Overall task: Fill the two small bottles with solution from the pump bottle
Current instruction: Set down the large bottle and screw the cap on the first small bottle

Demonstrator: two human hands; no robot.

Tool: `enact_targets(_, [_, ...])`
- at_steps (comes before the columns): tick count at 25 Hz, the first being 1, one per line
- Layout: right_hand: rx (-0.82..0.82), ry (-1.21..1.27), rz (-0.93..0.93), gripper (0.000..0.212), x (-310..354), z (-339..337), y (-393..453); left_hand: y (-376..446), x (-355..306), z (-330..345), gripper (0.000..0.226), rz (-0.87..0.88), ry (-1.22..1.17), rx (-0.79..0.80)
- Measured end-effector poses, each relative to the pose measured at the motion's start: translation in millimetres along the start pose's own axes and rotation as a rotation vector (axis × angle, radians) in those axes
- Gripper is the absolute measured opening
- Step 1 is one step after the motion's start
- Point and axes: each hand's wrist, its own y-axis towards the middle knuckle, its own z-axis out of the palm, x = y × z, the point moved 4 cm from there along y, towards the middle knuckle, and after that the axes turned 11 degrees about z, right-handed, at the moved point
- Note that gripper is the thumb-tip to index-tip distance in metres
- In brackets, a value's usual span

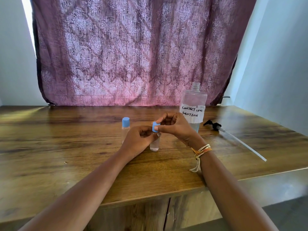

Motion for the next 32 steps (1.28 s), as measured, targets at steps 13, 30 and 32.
enact_targets(13, [0.208,0.097,0.068,0.041,-3.2,7.3,1.2,-1.3,0.4,-0.4,0.02,-0.022,-0.032,0.009])
enact_targets(30, [0.077,0.099,0.091,0.032,-4.5,2.8,3.2,-3.3,0.1,0.7,0.024,-0.054,-0.043,0.0])
enact_targets(32, [0.05,0.077,0.088,0.032,-4.7,3.4,3.9,-3.2,0.3,0.1,0.022,-0.052,-0.021,-0.003])
